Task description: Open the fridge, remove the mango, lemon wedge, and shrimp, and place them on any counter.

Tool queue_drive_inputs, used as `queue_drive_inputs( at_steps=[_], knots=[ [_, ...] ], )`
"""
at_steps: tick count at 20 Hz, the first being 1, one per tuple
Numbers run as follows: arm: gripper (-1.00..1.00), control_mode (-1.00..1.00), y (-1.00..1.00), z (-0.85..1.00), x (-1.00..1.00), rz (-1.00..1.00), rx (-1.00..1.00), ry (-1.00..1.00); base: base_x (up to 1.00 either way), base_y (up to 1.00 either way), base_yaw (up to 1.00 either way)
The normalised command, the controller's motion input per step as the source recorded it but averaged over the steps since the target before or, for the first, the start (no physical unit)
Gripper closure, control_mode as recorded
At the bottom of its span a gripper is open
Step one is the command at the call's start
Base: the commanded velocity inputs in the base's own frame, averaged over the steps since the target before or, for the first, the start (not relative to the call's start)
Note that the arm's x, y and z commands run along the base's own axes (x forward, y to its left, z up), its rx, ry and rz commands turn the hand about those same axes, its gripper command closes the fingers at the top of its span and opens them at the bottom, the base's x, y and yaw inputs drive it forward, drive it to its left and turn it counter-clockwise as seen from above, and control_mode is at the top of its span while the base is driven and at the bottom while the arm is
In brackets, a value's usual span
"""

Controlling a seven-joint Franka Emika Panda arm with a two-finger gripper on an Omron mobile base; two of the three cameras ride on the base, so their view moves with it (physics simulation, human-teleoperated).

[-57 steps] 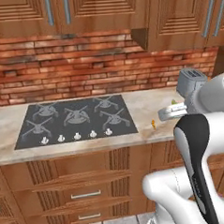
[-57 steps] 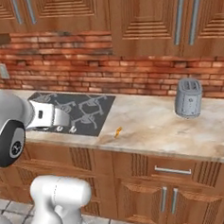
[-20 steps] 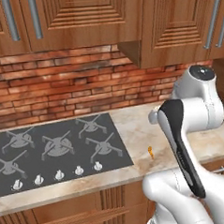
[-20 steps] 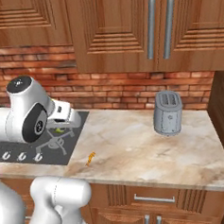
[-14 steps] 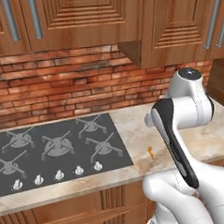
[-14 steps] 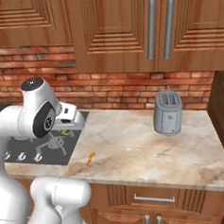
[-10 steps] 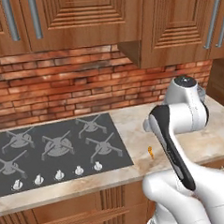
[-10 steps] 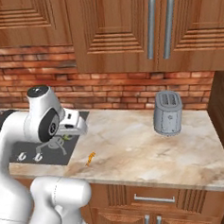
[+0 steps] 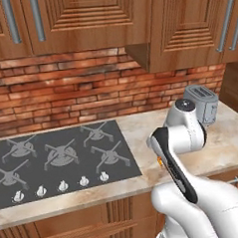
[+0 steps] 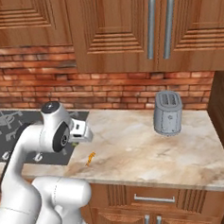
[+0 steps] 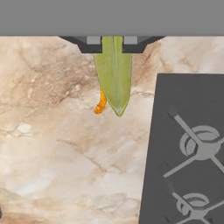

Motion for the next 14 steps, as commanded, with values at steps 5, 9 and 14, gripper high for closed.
queue_drive_inputs(
  at_steps=[5,9,14],
  knots=[
    [1.0,-1.0,0.0,-0.49,0.43,0.0,0.0,0.02,0.0,0.0,0.0],
    [1.0,-1.0,0.0,-0.49,0.29,0.0,0.0,0.03,0.0,0.0,0.0],
    [1.0,-1.0,0.02,-0.6,0.18,0.0,0.0,0.03,0.0,0.0,0.0]
  ],
)
